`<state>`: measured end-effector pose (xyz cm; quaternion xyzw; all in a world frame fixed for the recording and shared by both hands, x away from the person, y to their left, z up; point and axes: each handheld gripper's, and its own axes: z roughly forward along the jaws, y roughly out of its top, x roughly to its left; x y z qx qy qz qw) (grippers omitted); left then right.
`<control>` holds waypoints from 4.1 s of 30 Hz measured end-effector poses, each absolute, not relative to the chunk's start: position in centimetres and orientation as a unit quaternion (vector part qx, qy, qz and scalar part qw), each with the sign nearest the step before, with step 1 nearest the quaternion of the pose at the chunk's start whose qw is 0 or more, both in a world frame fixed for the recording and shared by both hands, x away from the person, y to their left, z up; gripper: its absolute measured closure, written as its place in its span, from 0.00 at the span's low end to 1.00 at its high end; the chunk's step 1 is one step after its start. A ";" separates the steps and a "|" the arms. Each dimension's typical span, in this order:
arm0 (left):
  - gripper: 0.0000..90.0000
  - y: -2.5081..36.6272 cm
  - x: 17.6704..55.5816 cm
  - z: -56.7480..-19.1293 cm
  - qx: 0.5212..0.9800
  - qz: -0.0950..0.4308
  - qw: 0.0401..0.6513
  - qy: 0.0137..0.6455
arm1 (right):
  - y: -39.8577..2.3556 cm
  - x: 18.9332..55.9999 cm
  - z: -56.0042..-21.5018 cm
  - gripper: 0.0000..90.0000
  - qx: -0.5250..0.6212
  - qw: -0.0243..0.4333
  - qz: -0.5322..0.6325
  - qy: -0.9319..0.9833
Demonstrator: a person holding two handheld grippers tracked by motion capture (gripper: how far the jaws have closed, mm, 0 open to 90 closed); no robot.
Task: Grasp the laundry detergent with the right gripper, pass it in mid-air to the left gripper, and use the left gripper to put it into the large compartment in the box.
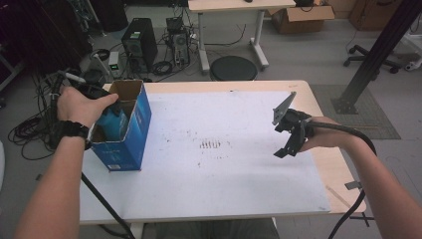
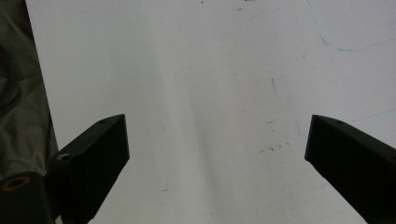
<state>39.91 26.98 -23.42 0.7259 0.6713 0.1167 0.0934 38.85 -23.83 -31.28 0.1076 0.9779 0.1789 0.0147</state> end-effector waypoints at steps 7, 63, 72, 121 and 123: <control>0.42 26.8 40.3 -25.3 0.725 0.110 0.085 0.675 | -23.9 38.9 -31.6 0.07 0.110 0.011 0.179 0.978; 0.29 25.0 38.9 -22.3 0.748 0.138 0.073 0.645 | -24.2 38.4 -30.9 0.07 0.111 0.012 0.183 0.977; 0.26 21.4 38.0 -20.0 0.783 0.158 0.088 0.595 | -24.1 38.2 -30.4 0.07 0.107 0.016 0.186 0.977; 0.05 8.1 37.2 -27.5 0.913 0.074 0.128 0.380 | -24.5 38.3 -30.6 0.07 0.109 0.006 0.182 0.977; 0.05 8.0 37.2 -27.5 0.914 0.072 0.126 0.379 | -24.5 38.3 -30.6 0.07 0.109 0.006 0.182 0.977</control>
